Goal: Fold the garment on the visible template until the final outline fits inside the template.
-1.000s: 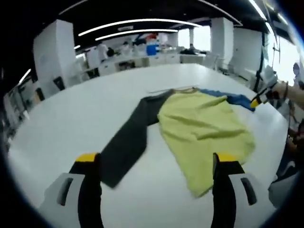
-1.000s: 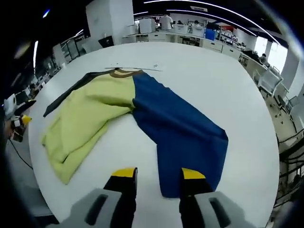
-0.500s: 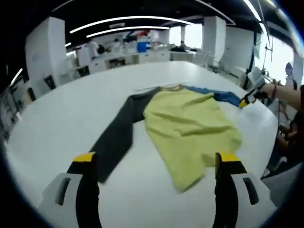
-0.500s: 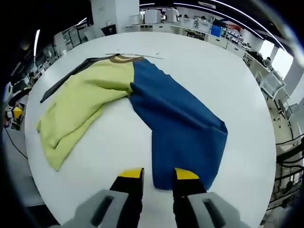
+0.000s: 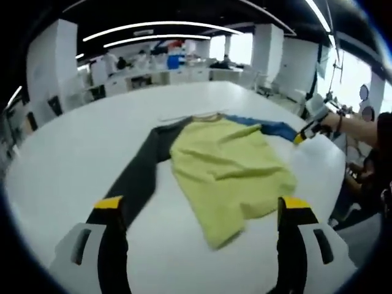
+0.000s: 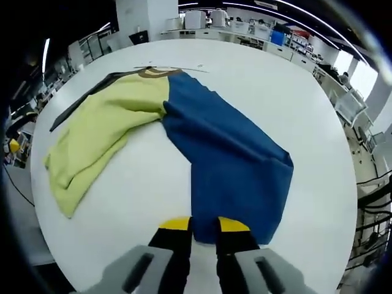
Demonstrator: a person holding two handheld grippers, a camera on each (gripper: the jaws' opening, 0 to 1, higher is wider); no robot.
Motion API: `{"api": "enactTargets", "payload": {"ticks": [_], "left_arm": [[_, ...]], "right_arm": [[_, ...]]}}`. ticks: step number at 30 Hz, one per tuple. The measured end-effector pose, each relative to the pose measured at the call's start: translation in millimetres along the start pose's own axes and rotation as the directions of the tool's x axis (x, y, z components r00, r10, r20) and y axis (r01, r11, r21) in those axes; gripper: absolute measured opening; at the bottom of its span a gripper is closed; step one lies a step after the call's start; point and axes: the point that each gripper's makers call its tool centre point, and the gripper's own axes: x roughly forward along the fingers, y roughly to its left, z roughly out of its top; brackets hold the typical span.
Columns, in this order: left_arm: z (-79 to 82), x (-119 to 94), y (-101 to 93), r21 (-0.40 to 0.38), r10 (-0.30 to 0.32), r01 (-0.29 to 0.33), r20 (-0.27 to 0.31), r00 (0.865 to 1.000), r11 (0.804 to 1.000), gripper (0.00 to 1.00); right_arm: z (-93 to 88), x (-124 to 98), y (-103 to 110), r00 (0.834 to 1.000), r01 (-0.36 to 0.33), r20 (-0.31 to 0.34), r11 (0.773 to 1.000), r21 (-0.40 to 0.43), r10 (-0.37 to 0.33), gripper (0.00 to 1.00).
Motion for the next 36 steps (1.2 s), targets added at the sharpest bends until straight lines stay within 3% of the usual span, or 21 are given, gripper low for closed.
{"api": "enactTargets", "payload": {"ticks": [3, 9, 23, 36], "left_arm": [[2.0, -1, -2.0, -0.001, -0.004, 0.004, 0.005, 1.0, 1.0, 0.99], [2.4, -1, -6.6, 0.0, -0.022, 0.022, -0.001, 1.0, 1.0, 0.99], [6.3, 0, -13.9, -0.021, -0.05, 0.05, 0.016, 0.999, 0.999, 0.99], [7.7, -1, -14.3, -0.022, -0.044, 0.044, 0.02, 0.999, 0.999, 0.99]], "right_arm": [[-0.5, 0, -3, 1.0, -0.003, 0.01, 1.0, 0.019, 0.003, 0.02], [1.8, -2, -6, 1.0, -0.022, 0.02, 0.998, 0.051, 0.021, 0.0], [11.0, -35, -62, 0.986, 0.111, 0.107, 0.981, 0.156, -0.129, 0.0], [2.5, -50, -102, 0.969, 0.201, 0.104, 0.958, 0.207, -0.225, 0.0]]}}
